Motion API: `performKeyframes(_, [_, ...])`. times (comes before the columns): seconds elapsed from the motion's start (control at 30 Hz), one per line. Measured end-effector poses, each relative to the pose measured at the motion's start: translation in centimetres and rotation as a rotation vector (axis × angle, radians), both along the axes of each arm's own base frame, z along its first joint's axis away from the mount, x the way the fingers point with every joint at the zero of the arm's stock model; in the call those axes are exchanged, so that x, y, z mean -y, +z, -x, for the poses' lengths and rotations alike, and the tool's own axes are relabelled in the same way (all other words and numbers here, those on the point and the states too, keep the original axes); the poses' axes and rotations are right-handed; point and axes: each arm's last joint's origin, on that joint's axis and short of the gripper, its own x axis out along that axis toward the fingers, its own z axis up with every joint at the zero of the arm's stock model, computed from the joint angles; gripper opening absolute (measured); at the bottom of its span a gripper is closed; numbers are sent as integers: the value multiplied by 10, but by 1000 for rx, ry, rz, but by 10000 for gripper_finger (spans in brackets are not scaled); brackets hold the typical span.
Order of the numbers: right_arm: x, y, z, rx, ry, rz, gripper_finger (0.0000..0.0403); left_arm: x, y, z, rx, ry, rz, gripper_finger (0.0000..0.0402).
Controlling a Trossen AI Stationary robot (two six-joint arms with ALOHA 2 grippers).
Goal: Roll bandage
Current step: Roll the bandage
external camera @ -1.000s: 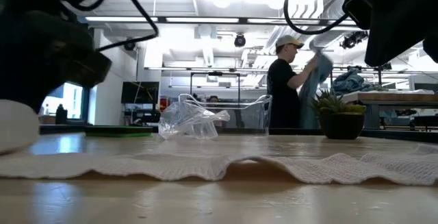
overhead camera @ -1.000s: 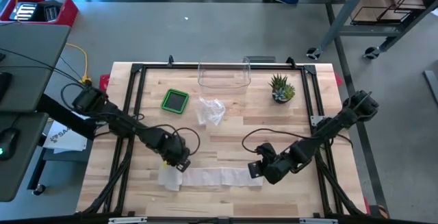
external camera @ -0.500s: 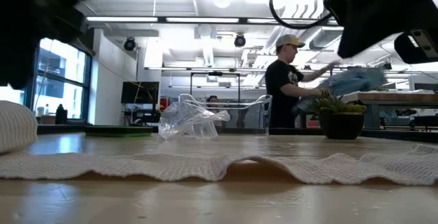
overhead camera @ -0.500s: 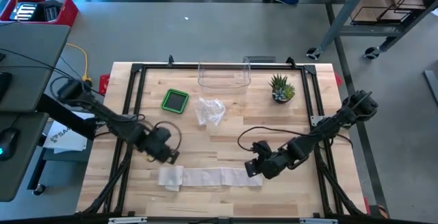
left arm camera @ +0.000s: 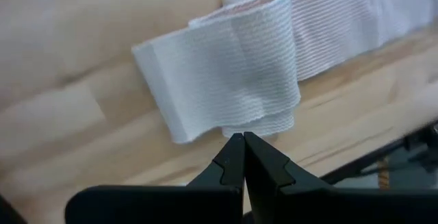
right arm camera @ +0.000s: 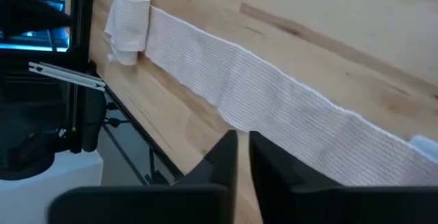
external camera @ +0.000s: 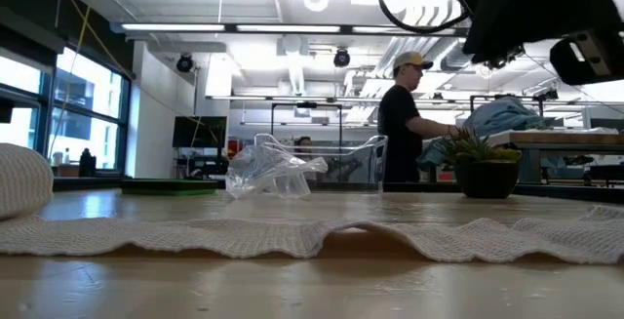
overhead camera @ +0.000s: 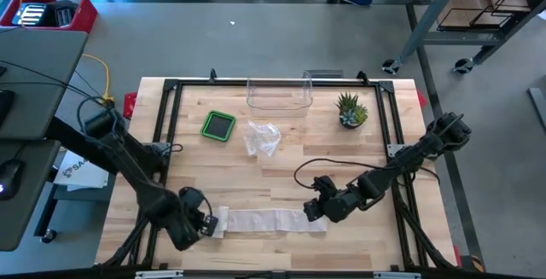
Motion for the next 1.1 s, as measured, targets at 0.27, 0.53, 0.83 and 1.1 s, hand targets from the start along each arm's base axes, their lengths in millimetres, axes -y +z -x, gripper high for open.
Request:
performKeyframes(0.27, [6, 4, -9, 67, 56, 42, 145, 12, 0, -17, -7, 195, 41, 1])
performKeyframes(0.53, [19, 5, -17, 88, 102, 98, 203, 9, -5, -27, -59, 217, 60, 1])
performKeyframes(0.83, [18, 3, -15, 58, 190, 112, 204, 44, 5, -68, 95, 194, -17, 5])
performKeyframes(1.1, [21, 3, -17, 38, 200, 52, 204, 9, 6, -65, -241, 95, -176, 49])
